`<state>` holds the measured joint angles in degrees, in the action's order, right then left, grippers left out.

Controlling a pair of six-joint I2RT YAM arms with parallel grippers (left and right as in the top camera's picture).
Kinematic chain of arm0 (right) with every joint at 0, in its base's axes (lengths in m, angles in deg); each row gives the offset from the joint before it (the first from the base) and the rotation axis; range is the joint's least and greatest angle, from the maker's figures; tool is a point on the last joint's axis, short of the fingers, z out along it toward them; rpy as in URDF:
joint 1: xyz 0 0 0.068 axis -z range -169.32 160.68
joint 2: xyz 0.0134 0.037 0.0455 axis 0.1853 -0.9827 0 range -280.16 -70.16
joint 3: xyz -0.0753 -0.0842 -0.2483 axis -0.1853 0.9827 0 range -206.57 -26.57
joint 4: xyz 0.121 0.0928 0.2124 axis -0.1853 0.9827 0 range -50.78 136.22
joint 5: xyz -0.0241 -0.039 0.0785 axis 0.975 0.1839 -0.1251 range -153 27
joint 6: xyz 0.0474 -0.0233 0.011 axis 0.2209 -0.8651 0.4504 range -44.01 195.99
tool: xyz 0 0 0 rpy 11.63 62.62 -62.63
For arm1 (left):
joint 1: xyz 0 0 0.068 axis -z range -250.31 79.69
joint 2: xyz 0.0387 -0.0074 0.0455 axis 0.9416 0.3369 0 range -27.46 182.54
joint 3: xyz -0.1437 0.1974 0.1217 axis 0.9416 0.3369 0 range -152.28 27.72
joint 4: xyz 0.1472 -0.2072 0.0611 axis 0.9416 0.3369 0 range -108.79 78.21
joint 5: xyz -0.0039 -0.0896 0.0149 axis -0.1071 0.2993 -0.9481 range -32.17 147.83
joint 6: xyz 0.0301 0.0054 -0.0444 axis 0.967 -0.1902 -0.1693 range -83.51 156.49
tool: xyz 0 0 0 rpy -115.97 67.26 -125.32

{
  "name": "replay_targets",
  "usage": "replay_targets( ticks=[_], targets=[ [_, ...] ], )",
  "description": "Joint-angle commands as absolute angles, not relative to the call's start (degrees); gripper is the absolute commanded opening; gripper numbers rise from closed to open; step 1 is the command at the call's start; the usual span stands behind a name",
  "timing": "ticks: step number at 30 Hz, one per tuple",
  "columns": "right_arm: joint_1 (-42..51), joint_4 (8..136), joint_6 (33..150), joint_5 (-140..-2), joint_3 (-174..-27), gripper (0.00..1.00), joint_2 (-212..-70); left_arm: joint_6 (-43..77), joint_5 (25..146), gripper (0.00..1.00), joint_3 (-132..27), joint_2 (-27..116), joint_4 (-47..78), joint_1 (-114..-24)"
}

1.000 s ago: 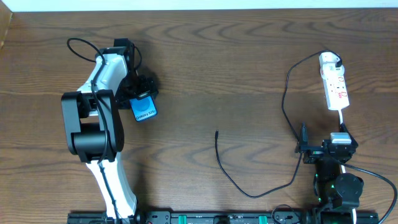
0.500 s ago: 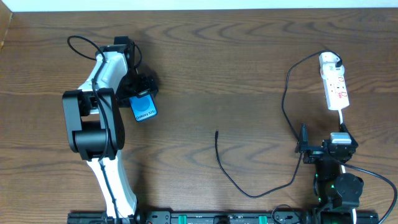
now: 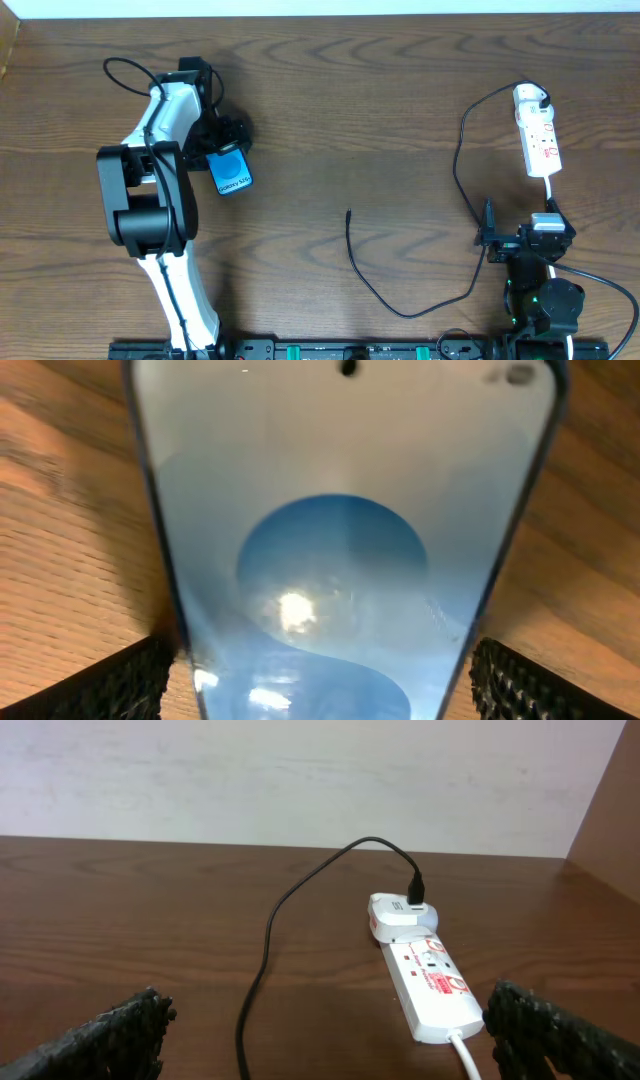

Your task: Plug charger to phone and switch on socket

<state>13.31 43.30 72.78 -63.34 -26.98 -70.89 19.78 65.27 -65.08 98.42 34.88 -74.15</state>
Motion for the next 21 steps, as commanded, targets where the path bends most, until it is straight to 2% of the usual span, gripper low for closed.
replay_targets(
  ticks=[1, 21],
  targets=[
    [12.8, 43.6, 72.5, -63.1, -26.9, 0.99, -70.5, 20.2, 66.4, 0.96, -64.8, 101.6, 34.7, -76.1],
    [12.8, 43.6, 72.5, -63.1, -26.9, 0.99, -70.5, 21.4, 65.5, 0.96, -64.8, 101.6, 33.5, -74.5]
  ],
)
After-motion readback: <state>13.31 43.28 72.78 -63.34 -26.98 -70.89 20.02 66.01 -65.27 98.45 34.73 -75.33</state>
